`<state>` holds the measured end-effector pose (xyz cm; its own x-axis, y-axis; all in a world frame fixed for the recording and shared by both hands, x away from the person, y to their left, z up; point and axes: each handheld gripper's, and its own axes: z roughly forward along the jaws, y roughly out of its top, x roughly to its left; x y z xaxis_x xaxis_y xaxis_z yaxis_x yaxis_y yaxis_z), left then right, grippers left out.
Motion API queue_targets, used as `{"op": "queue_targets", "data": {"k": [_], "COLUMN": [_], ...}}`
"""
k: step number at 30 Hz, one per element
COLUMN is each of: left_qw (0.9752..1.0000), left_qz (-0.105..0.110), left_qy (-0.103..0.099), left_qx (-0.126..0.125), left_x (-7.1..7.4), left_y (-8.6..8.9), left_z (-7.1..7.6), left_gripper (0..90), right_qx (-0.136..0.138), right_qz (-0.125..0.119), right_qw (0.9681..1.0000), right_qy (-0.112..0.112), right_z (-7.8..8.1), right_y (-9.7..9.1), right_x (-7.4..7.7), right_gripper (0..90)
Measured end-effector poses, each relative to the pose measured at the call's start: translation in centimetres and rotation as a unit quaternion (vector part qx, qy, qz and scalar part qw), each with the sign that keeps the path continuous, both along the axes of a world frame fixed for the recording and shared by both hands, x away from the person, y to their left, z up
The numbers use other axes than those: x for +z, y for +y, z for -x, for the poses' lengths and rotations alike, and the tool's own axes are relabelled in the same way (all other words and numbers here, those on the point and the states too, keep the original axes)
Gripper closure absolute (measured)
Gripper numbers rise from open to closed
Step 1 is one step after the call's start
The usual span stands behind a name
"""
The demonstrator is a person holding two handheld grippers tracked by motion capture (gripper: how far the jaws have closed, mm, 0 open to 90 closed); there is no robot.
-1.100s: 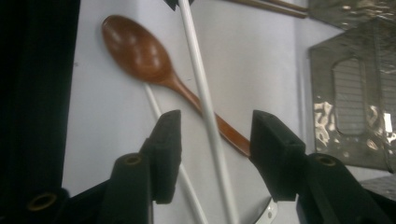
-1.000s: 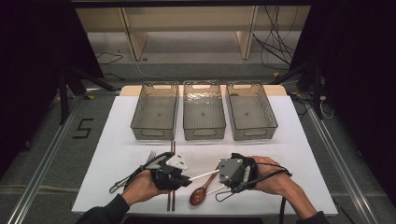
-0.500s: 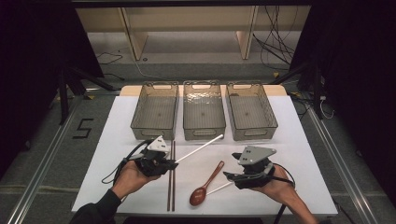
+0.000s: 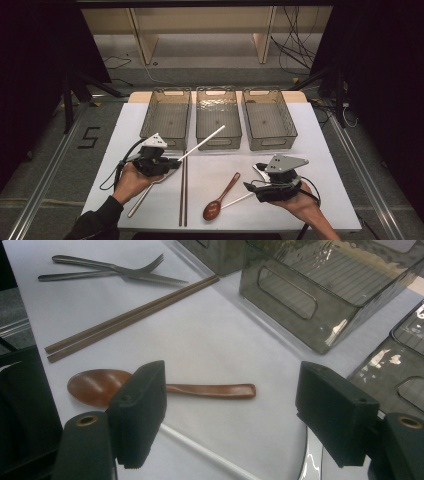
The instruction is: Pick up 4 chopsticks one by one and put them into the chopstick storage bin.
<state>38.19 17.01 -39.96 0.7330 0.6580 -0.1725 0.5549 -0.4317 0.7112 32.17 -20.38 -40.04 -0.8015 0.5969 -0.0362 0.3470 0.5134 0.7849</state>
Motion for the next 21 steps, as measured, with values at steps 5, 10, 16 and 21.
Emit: {"op": "queue_targets", "data": {"k": [5,10,16,21], "left_qw": [0.9996,0.9974,0.9946,0.9921], "left_qz": [0.007,0.024,0.02,0.024], "left_qy": [-0.009,-0.015,-0.012,-0.008], "left_qx": [0.025,0.066,0.101,0.123], "left_x": [0.9,1.8,1.9,1.6], "left_y": [1.2,2.8,3.8,4.5], "left_z": [-1.2,-3.0,-5.6,-7.7], "left_gripper": [84.9,84.9,84.9,84.9], "right_qx": [-0.007,-0.013,-0.013,-0.013], "right_qz": [-0.009,-0.013,-0.013,-0.013], "right_qw": [0.9999,0.9998,0.9998,0.9997], "right_qy": [0.005,0.009,0.011,0.014], "right_z": [-0.1,-0.2,-0.1,-0.2], "right_y": [-0.2,-0.4,-0.4,-0.4], "right_x": [0.0,0.0,0.1,0.0], "right_gripper": [28.4,28.5,28.9,28.9]}}
